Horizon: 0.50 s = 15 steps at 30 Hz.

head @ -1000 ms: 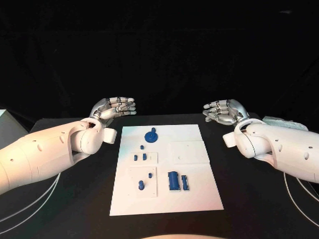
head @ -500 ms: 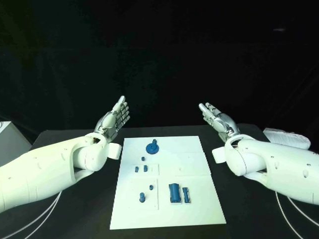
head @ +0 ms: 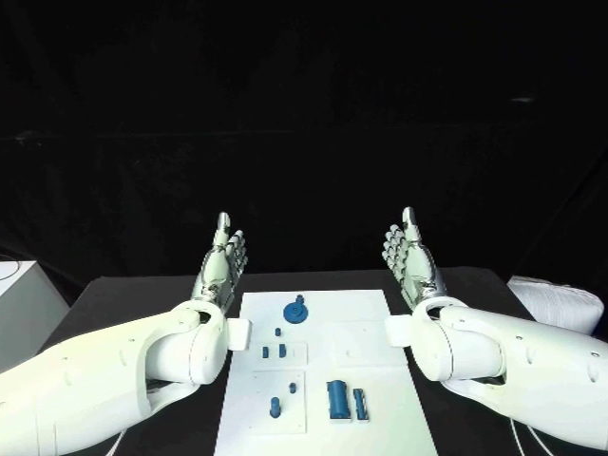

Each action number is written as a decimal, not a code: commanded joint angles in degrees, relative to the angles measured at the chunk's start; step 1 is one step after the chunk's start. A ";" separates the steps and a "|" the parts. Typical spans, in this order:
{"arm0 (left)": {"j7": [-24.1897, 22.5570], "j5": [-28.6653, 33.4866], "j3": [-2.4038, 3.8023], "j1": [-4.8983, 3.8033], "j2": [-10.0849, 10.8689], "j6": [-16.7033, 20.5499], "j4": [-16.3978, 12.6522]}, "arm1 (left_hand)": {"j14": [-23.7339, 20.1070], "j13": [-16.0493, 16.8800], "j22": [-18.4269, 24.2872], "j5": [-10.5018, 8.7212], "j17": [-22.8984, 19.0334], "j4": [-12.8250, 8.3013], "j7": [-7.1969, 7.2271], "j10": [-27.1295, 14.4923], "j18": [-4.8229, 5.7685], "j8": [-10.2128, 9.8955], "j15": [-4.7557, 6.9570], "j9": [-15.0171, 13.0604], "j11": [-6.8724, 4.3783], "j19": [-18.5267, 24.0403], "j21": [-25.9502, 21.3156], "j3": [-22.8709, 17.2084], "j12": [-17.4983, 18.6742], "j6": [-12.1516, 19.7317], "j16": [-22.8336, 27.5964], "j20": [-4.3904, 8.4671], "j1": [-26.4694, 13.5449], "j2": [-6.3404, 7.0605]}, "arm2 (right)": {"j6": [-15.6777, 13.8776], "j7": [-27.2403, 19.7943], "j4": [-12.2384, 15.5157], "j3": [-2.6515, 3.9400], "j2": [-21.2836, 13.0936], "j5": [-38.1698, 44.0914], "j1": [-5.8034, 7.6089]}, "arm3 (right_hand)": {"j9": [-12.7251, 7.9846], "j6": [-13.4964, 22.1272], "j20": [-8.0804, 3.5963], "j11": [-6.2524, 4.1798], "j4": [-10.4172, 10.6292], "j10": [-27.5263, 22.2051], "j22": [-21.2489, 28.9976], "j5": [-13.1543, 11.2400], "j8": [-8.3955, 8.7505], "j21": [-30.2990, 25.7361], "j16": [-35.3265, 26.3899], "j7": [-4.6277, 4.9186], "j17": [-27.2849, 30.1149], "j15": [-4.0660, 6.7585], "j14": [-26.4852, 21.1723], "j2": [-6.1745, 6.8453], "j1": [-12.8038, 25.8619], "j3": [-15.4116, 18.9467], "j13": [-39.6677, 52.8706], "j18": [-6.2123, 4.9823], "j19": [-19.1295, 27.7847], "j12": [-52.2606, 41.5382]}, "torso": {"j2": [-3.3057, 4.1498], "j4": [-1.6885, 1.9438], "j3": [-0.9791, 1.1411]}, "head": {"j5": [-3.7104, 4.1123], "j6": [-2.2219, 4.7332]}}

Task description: Assemble the parts on the task board

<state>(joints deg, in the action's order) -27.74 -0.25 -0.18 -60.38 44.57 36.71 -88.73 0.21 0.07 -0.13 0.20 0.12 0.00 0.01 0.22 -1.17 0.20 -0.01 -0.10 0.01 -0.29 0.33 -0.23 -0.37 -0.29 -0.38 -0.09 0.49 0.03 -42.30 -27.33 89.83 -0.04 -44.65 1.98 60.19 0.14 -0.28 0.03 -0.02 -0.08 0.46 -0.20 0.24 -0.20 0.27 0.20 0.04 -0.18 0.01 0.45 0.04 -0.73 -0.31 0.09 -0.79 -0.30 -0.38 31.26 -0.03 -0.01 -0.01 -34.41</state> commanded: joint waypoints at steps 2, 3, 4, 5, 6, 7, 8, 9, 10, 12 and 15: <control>-2.05 0.25 0.18 0.22 0.12 7.39 -1.21 | -0.21 -0.07 0.13 -0.20 -0.12 0.00 -0.01 -0.22 1.17 -0.20 0.01 0.10 -0.01 0.29 -0.33 0.23 0.37 0.29 0.38 0.09 -0.49 -0.03 | -1.82 -2.46 0.12 0.04 -0.04 -1.98 -0.03 | -0.14 0.28 -0.03 0.02 0.08 -0.46 0.20 -0.24 0.20 -0.27 -0.20 -0.04 0.18 -0.01 -0.45 -0.04 0.73 0.31 -0.09 0.79 0.30 0.38 | -0.08 0.03 0.01 | 0.01 0.03; -2.05 0.25 0.18 0.22 0.12 7.41 -1.23 | -0.21 -0.07 0.13 -0.20 -0.12 0.00 -0.01 -0.22 1.17 -0.20 0.01 0.10 -0.01 0.29 -0.33 0.23 0.37 0.29 0.38 0.09 -0.49 -0.03 | -1.82 -2.46 0.12 0.04 -0.04 -1.98 -0.03 | -0.14 0.28 -0.03 0.02 0.08 -0.46 0.20 -0.24 0.20 -0.27 -0.20 -0.04 0.18 -0.01 -0.45 -0.04 0.73 0.31 -0.09 0.79 0.30 0.38 | -0.08 0.03 0.01 | 0.01 0.03; -2.05 0.25 0.18 0.22 0.12 7.41 -1.23 | -0.21 -0.07 0.13 -0.20 -0.12 0.00 -0.01 -0.22 1.17 -0.20 0.01 0.10 -0.01 0.29 -0.33 0.23 0.37 0.29 0.38 0.09 -0.49 -0.03 | -1.82 -2.46 0.12 0.04 -0.04 -1.98 -0.03 | -0.14 0.28 -0.03 0.02 0.08 -0.46 0.20 -0.24 0.20 -0.27 -0.20 -0.04 0.18 -0.01 -0.45 -0.04 0.73 0.31 -0.09 0.79 0.30 0.38 | -0.08 0.03 0.01 | 0.01 0.03; -2.05 0.25 0.18 0.22 0.12 7.41 -1.23 | -0.21 -0.07 0.13 -0.20 -0.12 0.00 -0.01 -0.22 1.17 -0.20 0.01 0.10 -0.01 0.29 -0.33 0.23 0.37 0.29 0.38 0.09 -0.49 -0.03 | -1.82 -2.46 0.12 0.04 -0.04 -1.98 -0.03 | -0.14 0.28 -0.03 0.02 0.08 -0.46 0.20 -0.24 0.20 -0.27 -0.20 -0.04 0.18 -0.01 -0.45 -0.04 0.73 0.31 -0.09 0.79 0.30 0.38 | -0.08 0.03 0.01 | 0.01 0.03; -2.05 0.25 0.18 0.22 0.12 7.41 -1.23 | -0.21 -0.07 0.13 -0.20 -0.12 0.00 -0.01 -0.22 1.17 -0.20 0.01 0.10 -0.01 0.29 -0.33 0.23 0.37 0.29 0.38 0.09 -0.49 -0.03 | -1.82 -2.46 0.12 0.04 -0.04 -1.98 -0.03 | -0.14 0.28 -0.03 0.02 0.08 -0.46 0.20 -0.24 0.20 -0.27 -0.20 -0.04 0.18 -0.01 -0.45 -0.04 0.73 0.31 -0.09 0.79 0.30 0.38 | -0.08 0.03 0.01 | 0.01 0.03; -2.05 0.25 0.18 0.22 0.12 7.41 -1.23 | -0.21 -0.07 0.13 -0.20 -0.12 0.00 -0.01 -0.22 1.17 -0.20 0.01 0.10 -0.01 0.29 -0.33 0.23 0.37 0.29 0.38 0.09 -0.49 -0.03 | -1.82 -2.46 0.12 0.04 -0.04 -1.98 -0.03 | -0.14 0.28 -0.03 0.02 0.08 -0.46 0.20 -0.24 0.20 -0.27 -0.20 -0.04 0.18 -0.01 -0.45 -0.04 0.73 0.31 -0.09 0.79 0.30 0.38 | -0.08 0.03 0.01 | 0.01 0.03; -2.05 0.25 0.18 0.22 0.12 7.41 -1.23 | -0.21 -0.07 0.13 -0.20 -0.12 0.00 -0.01 -0.22 1.17 -0.20 0.01 0.10 -0.01 0.29 -0.33 0.23 0.37 0.29 0.38 0.09 -0.49 -0.03 | -1.82 -2.46 0.12 0.04 -0.04 -1.98 -0.03 | -0.14 0.28 -0.03 0.02 0.08 -0.46 0.20 -0.24 0.20 -0.27 -0.20 -0.04 0.18 -0.01 -0.45 -0.04 0.73 0.31 -0.09 0.79 0.30 0.38 | -0.08 0.03 0.01 | 0.01 0.03; -2.05 0.25 0.18 0.22 0.12 7.41 -1.23 | -0.21 -0.07 0.13 -0.20 -0.12 0.00 -0.01 -0.22 1.17 -0.20 0.01 0.10 -0.01 0.29 -0.33 0.23 0.37 0.29 0.38 0.09 -0.49 -0.03 | -1.82 -2.46 0.12 0.04 -0.04 -1.98 -0.03 | -0.14 0.28 -0.03 0.02 0.08 -0.46 0.20 -0.24 0.20 -0.27 -0.20 -0.04 0.18 -0.01 -0.45 -0.04 0.73 0.31 -0.09 0.79 0.30 0.38 | -0.08 0.03 0.01 | 0.01 0.03; -2.05 0.25 0.18 0.22 0.12 7.41 -1.23 | -0.21 -0.07 0.13 -0.20 -0.12 0.00 -0.01 -0.22 1.17 -0.20 0.01 0.10 -0.01 0.29 -0.33 0.23 0.37 0.29 0.38 0.09 -0.49 -0.03 | -1.82 -2.46 0.12 0.04 -0.04 -1.98 -0.03 | -0.14 0.28 -0.03 0.02 0.08 -0.46 0.20 -0.24 0.20 -0.27 -0.20 -0.04 0.18 -0.01 -0.45 -0.04 0.73 0.31 -0.09 0.79 0.30 0.38 | -0.08 0.03 0.01 | 0.01 0.03; -2.05 0.25 0.18 0.22 0.12 7.41 -1.23 | -0.21 -0.07 0.13 -0.20 -0.12 0.00 -0.01 -0.22 1.17 -0.20 0.01 0.10 -0.01 0.29 -0.33 0.23 0.37 0.29 0.38 0.09 -0.49 -0.03 | -1.82 -2.46 0.12 0.04 -0.04 -1.98 -0.03 | -0.14 0.28 -0.03 0.02 0.08 -0.46 0.20 -0.24 0.20 -0.27 -0.20 -0.04 0.18 -0.01 -0.45 -0.04 0.73 0.31 -0.09 0.79 0.30 0.38 | -0.08 0.03 0.01 | 0.01 0.03; -2.05 0.25 0.18 0.22 0.12 7.41 -1.23 | -0.21 -0.07 0.13 -0.20 -0.12 0.00 -0.01 -0.22 1.17 -0.20 0.01 0.10 -0.01 0.29 -0.33 0.23 0.37 0.29 0.38 0.09 -0.49 -0.03 | -1.82 -2.46 0.12 0.04 -0.04 -1.98 -0.03 | -0.14 0.28 -0.03 0.02 0.08 -0.46 0.20 -0.24 0.20 -0.27 -0.20 -0.04 0.18 -0.01 -0.45 -0.04 0.73 0.31 -0.09 0.79 0.30 0.38 | -0.08 0.03 0.01 | 0.01 0.03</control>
<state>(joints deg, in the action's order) -28.58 0.00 -0.07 -60.17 44.74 43.12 -89.79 0.21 0.05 -0.05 0.21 0.05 0.00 0.01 0.22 -1.18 0.19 -0.01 -0.05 0.01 -0.20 0.33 -0.24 -0.38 -0.30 -0.39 -0.01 0.37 -0.06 -44.04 -28.51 89.84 -0.03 -44.69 0.01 60.18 0.05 -0.21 0.02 -0.02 -0.08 0.29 -0.06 0.19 -0.20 0.28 0.13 -0.02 -0.05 0.01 0.29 0.00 -0.31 -0.31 0.05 -0.80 -0.27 -0.38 31.18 0.00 0.01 -0.01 -34.38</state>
